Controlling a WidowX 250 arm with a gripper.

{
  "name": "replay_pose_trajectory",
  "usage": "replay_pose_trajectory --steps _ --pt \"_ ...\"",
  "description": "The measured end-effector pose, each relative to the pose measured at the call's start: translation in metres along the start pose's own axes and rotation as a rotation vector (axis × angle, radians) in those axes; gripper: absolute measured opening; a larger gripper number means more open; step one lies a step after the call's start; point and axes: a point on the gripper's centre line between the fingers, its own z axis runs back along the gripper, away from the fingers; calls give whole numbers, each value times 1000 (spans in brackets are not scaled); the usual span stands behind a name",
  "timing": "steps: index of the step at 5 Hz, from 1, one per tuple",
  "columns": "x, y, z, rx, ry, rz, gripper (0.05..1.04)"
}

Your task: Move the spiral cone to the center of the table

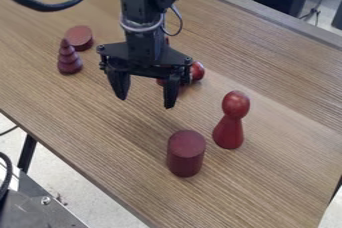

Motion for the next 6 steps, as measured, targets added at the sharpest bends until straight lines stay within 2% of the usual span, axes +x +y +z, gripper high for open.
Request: replay_pose_trajectory --steps 1,2,4,5,6 --pt "-4 1 -4 5 21 1 1000" --pt "0 0 -5 -19 -2 9 1000" --pt "22 32 -4 -41 -38 120 999" --pt "32 41 -4 -30 -39 156 1000" --pt "45 54 -3 13 -43 230 999"
